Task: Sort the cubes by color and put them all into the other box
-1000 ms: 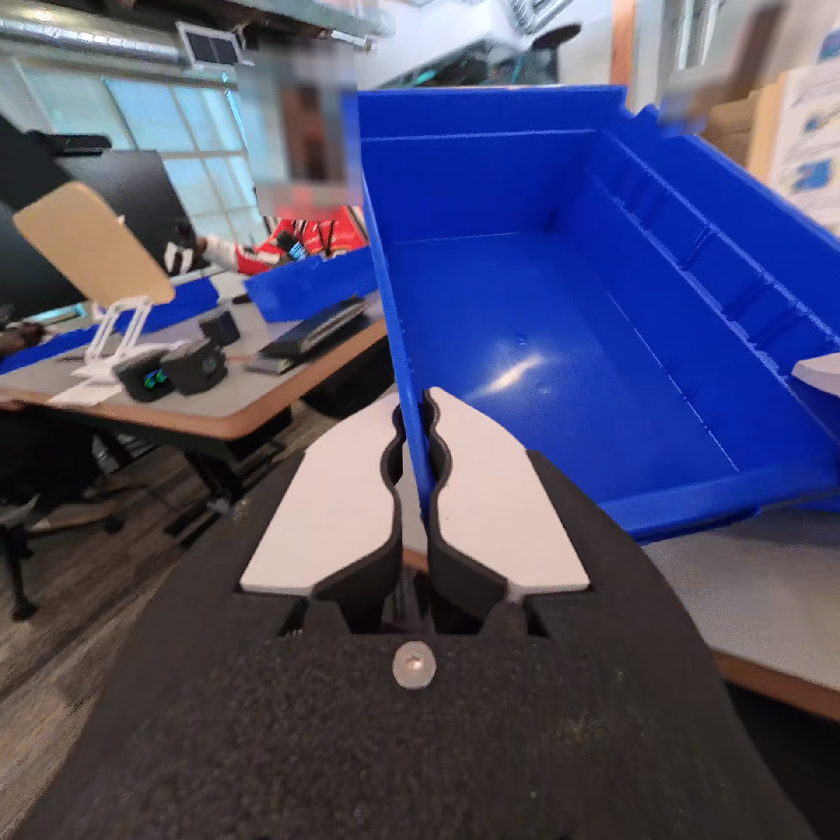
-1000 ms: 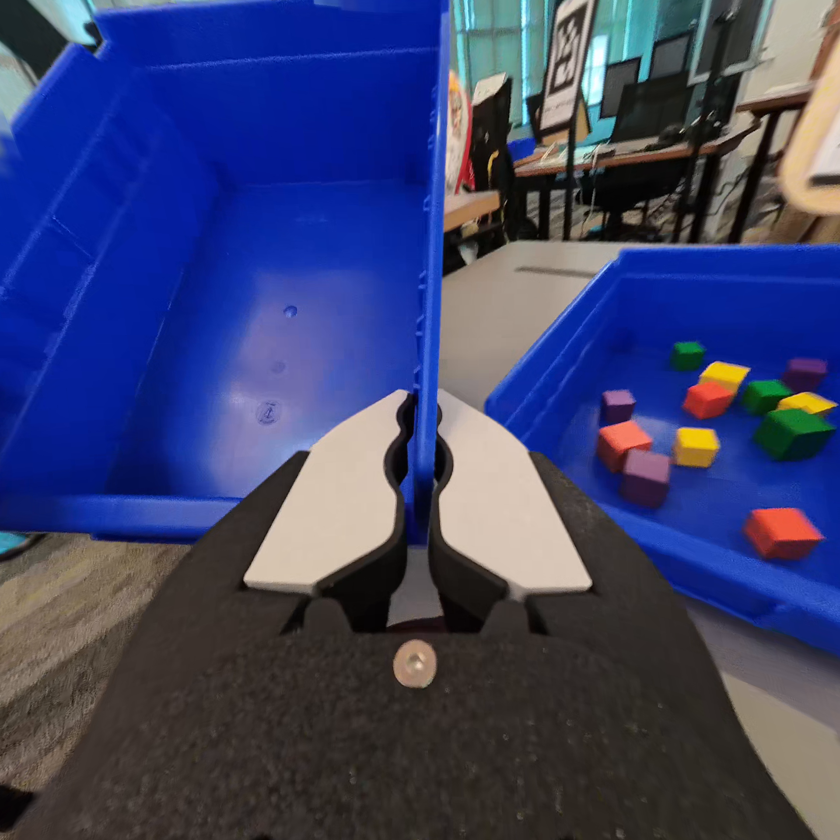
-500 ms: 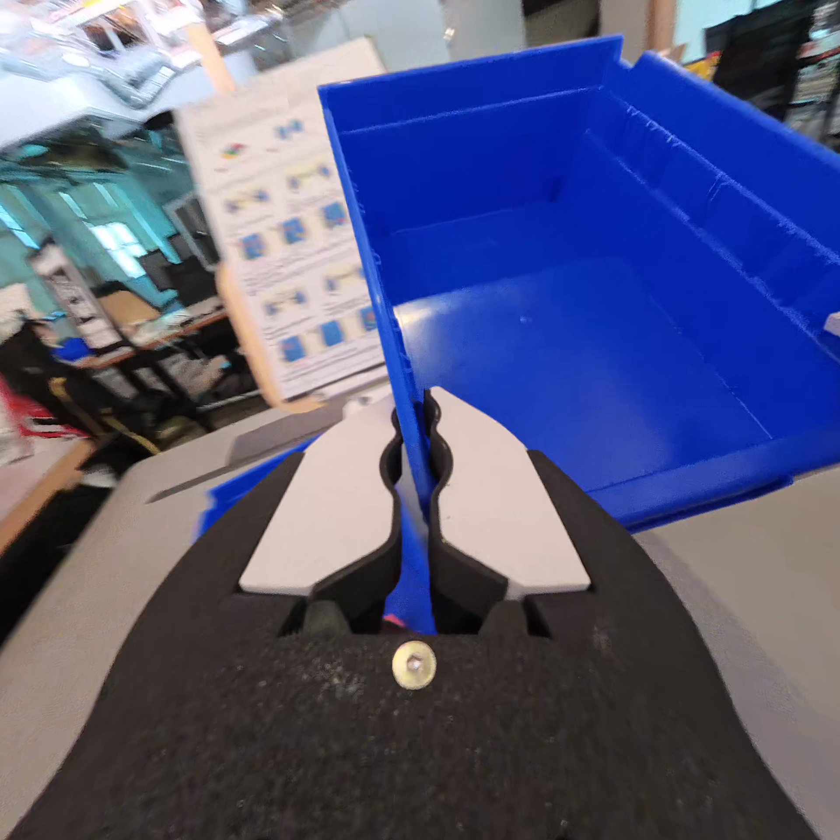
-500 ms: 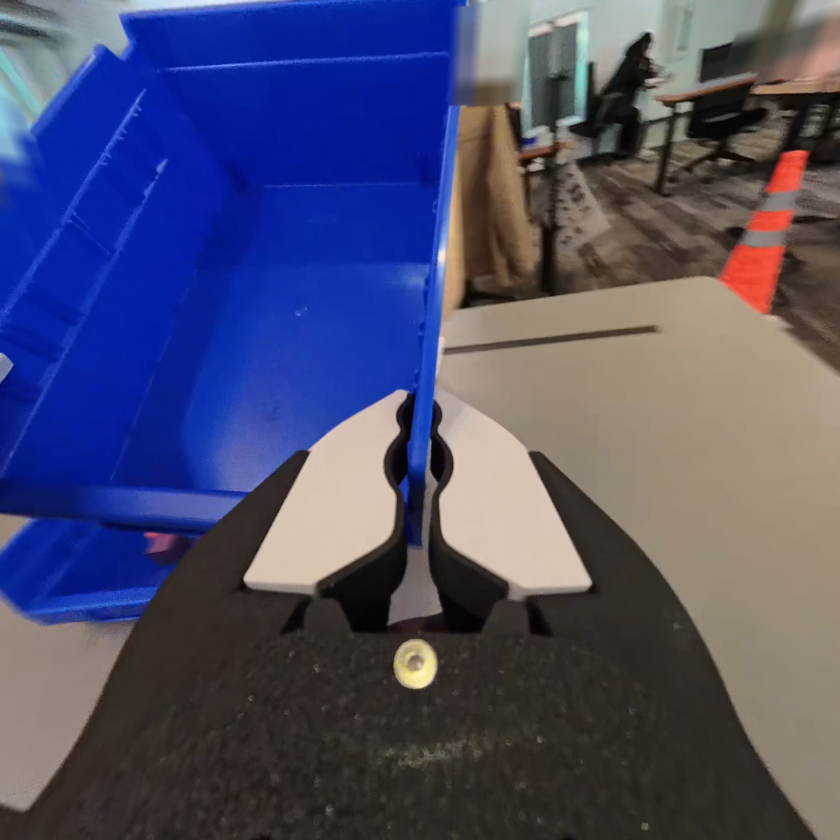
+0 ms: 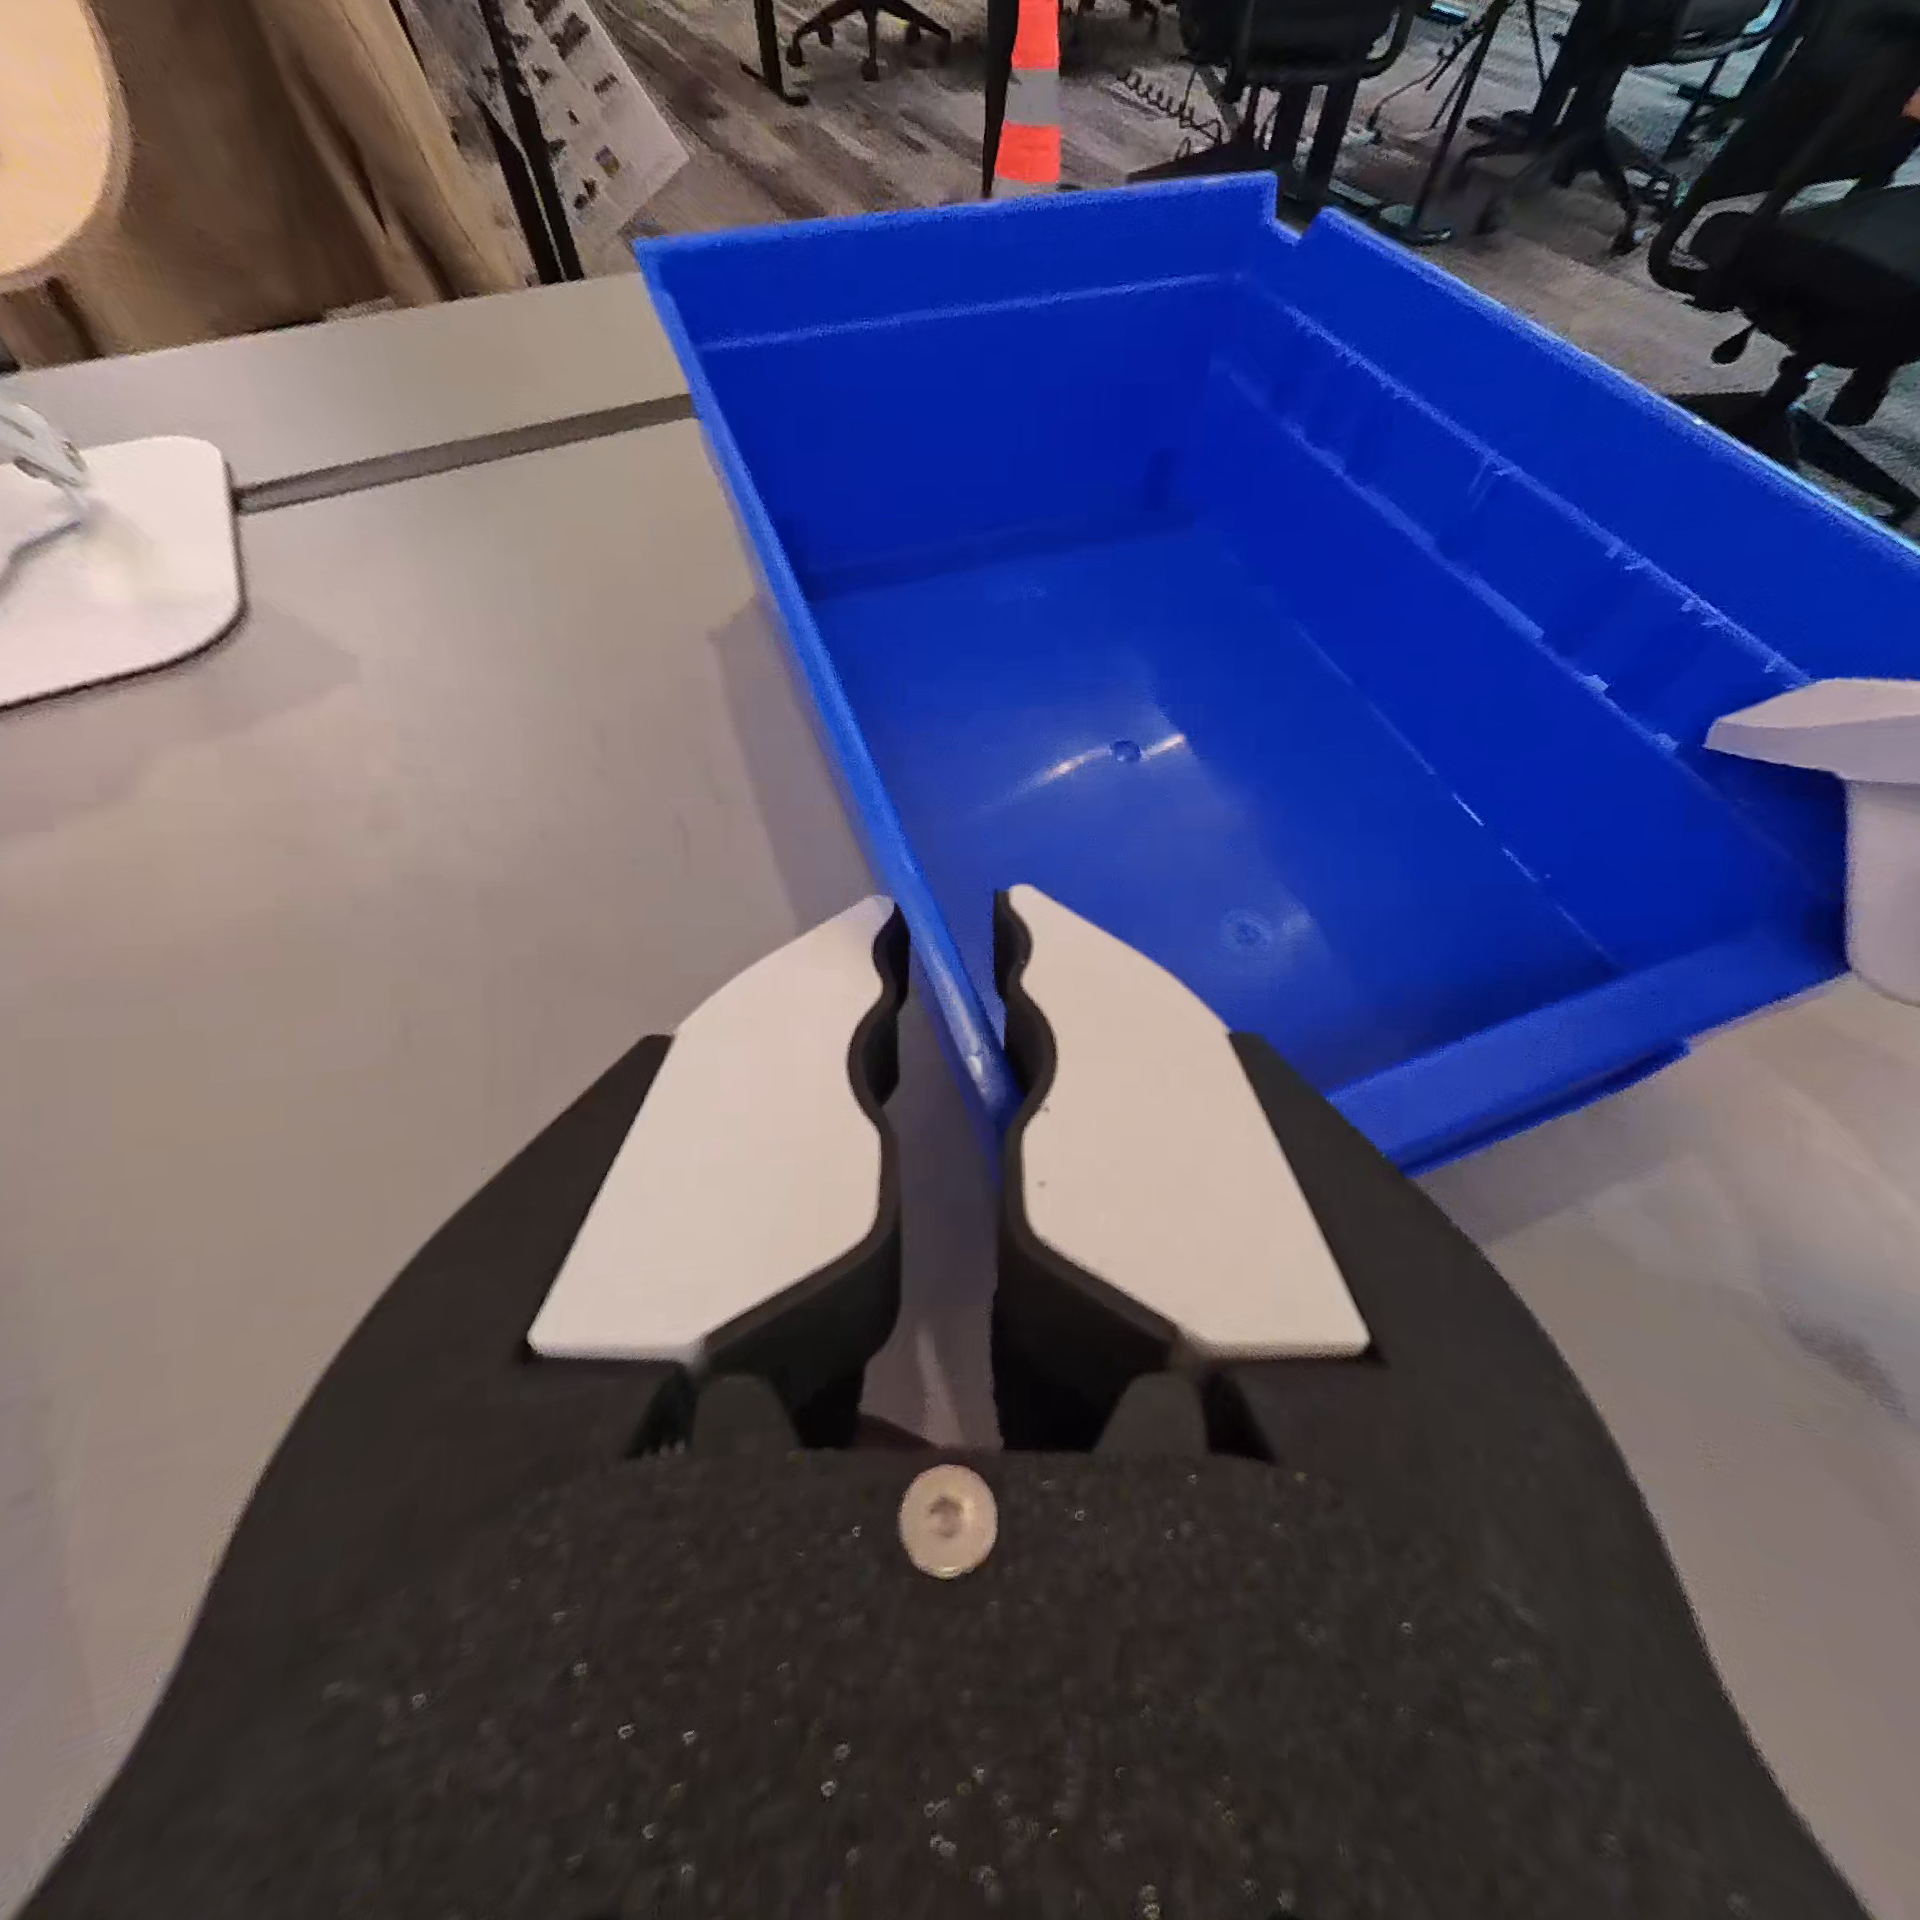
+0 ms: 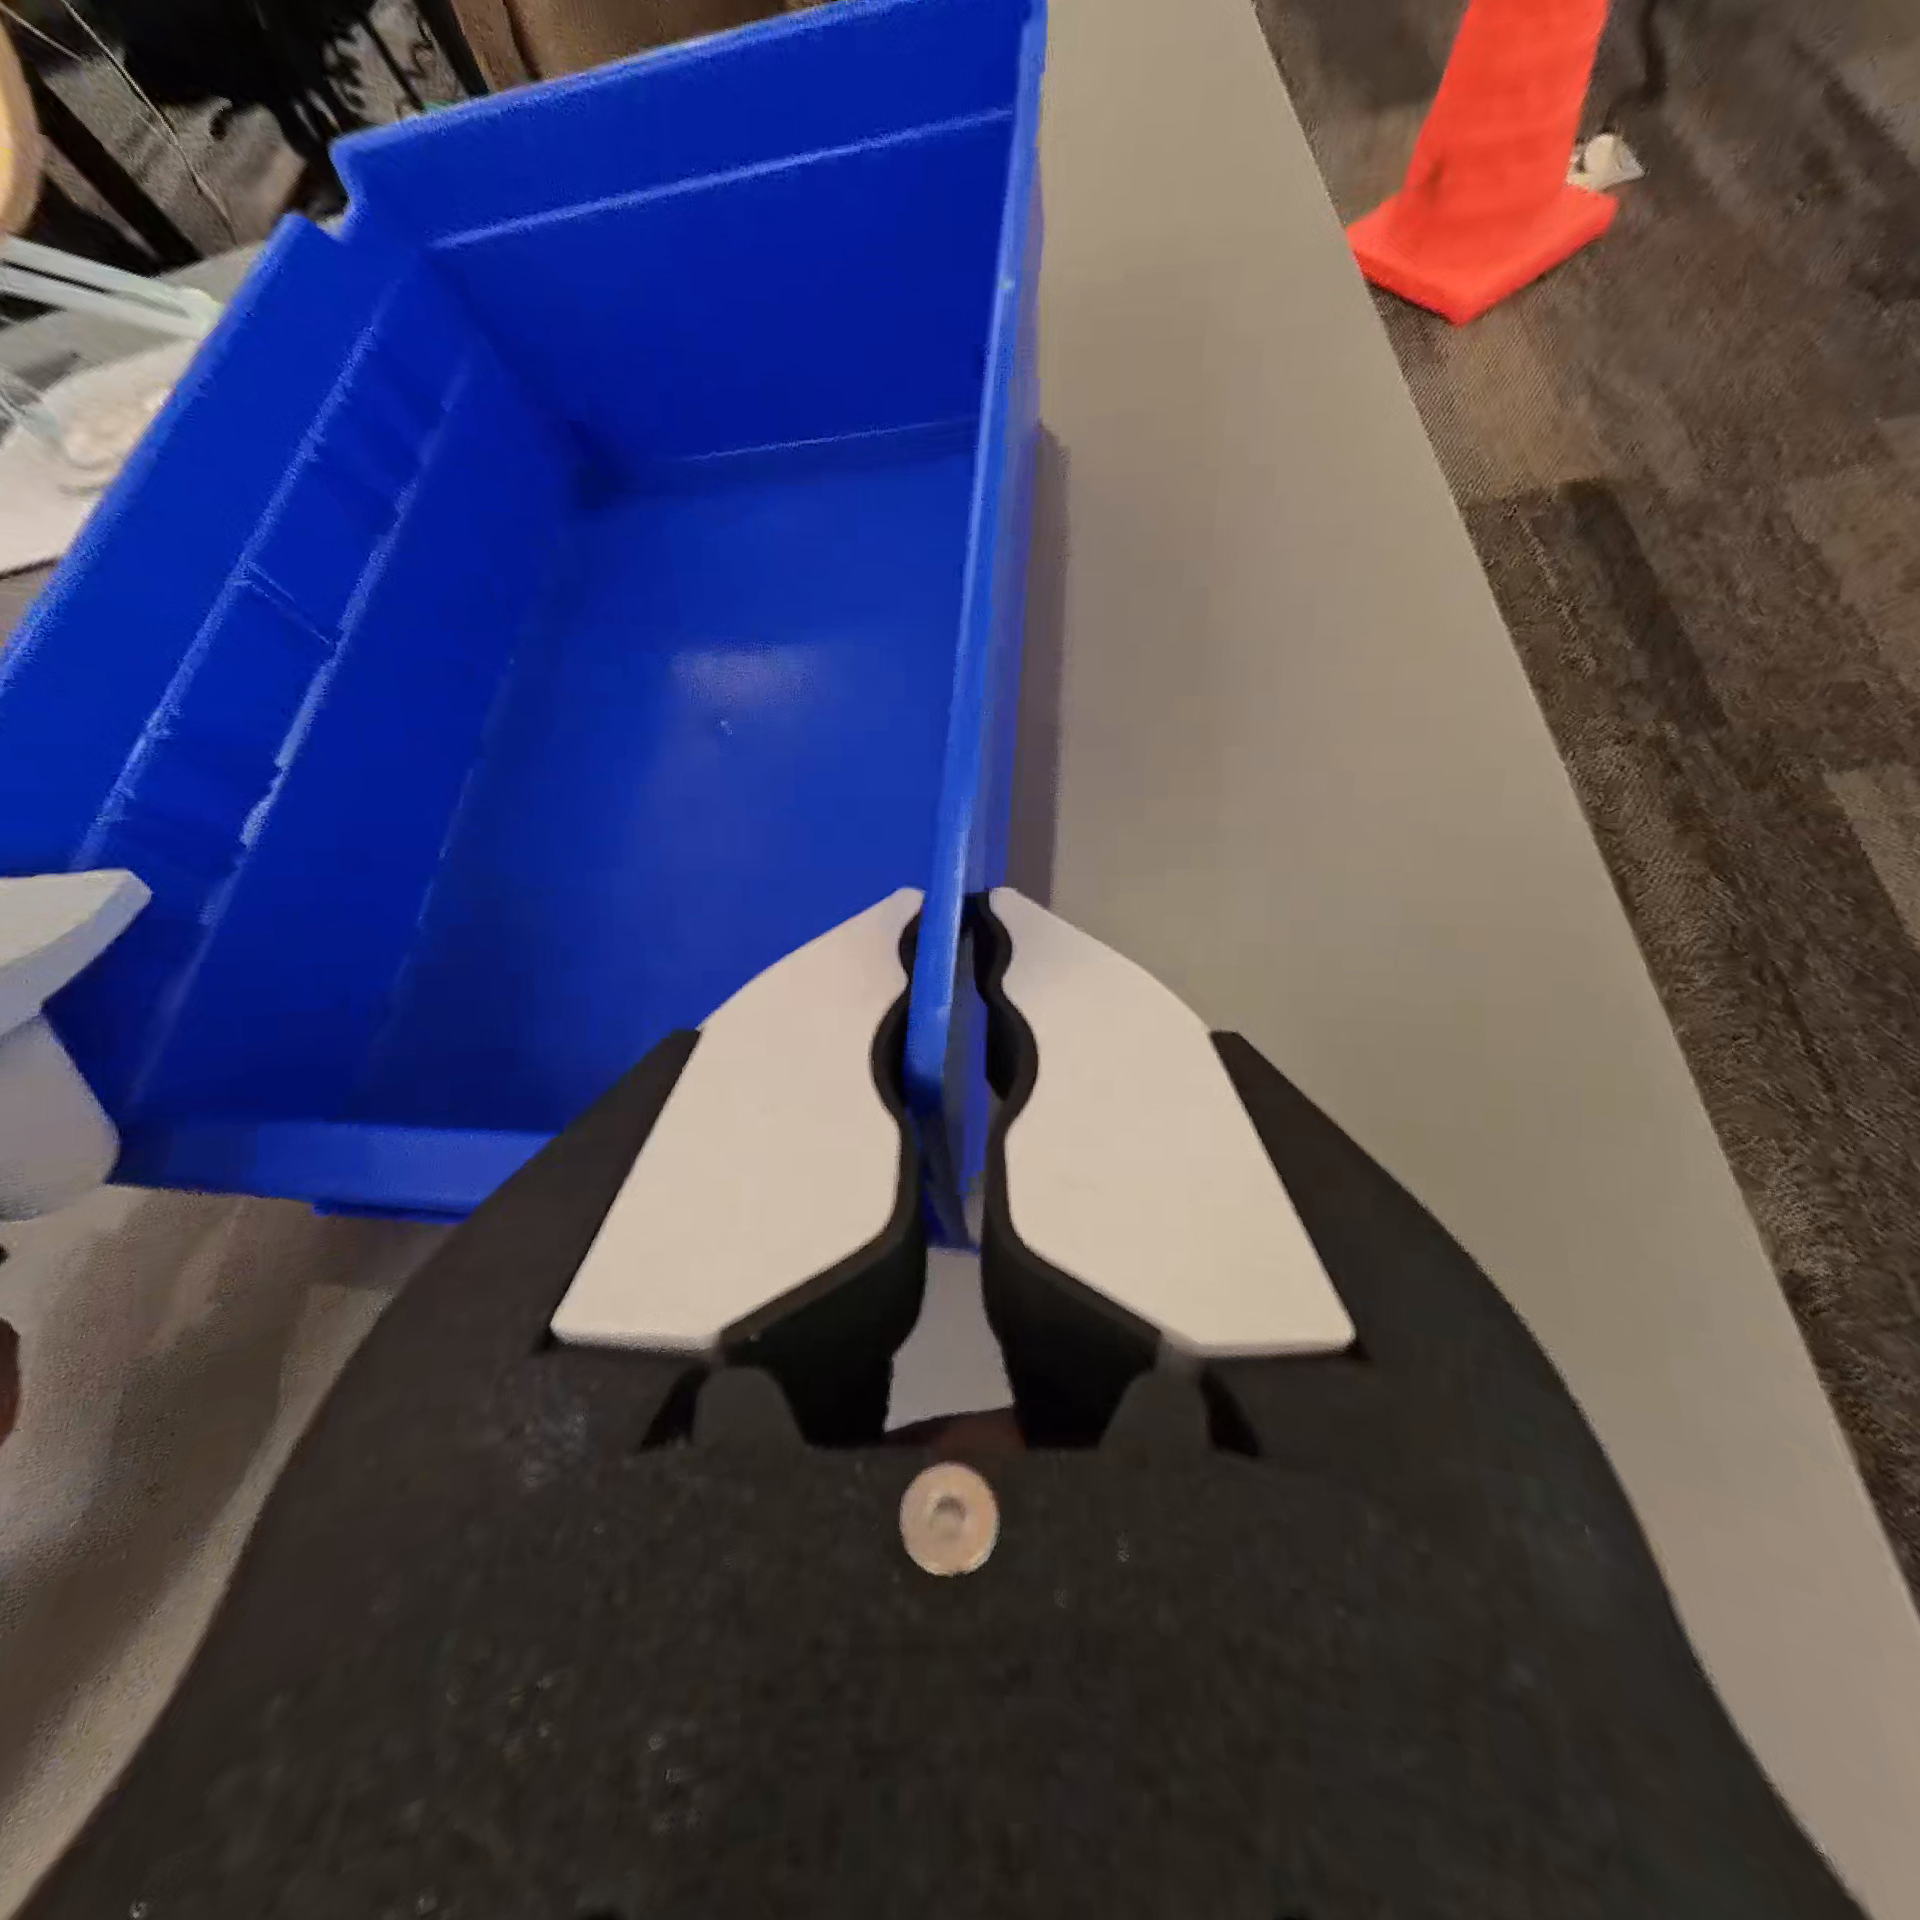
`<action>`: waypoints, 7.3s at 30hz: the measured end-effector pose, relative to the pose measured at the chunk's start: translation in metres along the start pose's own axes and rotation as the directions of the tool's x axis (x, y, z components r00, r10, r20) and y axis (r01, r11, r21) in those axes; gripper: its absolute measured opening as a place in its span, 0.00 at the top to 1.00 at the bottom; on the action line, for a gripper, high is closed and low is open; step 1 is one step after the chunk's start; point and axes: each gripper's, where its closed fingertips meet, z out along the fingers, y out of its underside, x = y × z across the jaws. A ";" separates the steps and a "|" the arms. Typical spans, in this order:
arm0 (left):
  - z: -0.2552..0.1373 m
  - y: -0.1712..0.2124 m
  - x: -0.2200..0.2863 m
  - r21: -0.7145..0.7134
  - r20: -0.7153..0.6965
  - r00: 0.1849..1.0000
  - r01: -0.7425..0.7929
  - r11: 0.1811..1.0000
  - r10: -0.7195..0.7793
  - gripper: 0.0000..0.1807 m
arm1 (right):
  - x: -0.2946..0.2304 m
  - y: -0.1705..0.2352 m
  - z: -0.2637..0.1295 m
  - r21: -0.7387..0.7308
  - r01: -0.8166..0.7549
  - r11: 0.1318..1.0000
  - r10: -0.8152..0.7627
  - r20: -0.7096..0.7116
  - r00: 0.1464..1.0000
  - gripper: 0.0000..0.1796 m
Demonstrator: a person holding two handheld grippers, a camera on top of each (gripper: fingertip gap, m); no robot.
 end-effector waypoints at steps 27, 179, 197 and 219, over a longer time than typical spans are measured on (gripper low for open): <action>-0.253 0.110 -0.376 0.080 0.397 0.896 0.184 0.980 -0.201 0.71 | -0.456 0.079 0.007 0.308 0.164 0.937 -0.275 0.365 0.889 0.77; -0.188 0.101 -0.505 -0.541 -0.282 0.888 -0.459 0.704 0.362 0.84 | -0.312 0.104 -0.056 0.298 0.136 0.945 -0.256 0.415 0.873 0.82; -0.320 0.056 -0.352 0.290 0.043 0.969 -0.245 0.925 0.243 0.84 | -0.309 0.101 -0.065 0.299 0.161 0.941 -0.281 0.417 0.864 0.80; -0.245 0.069 -0.097 0.579 -0.495 0.449 -0.467 0.668 0.744 0.84 | -0.403 0.119 -0.129 -0.471 -0.145 0.870 0.465 0.882 -0.078 0.84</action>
